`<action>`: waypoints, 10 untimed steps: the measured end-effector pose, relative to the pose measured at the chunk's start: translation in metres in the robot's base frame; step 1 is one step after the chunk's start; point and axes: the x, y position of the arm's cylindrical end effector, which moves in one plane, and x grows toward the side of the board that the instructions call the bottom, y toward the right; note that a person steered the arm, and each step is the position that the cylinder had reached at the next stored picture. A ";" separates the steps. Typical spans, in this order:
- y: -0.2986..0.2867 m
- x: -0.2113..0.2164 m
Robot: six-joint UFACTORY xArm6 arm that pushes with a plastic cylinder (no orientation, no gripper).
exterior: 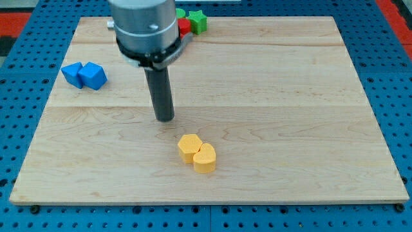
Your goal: Push the green circle along with the green star towards right
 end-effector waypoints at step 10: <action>0.058 -0.262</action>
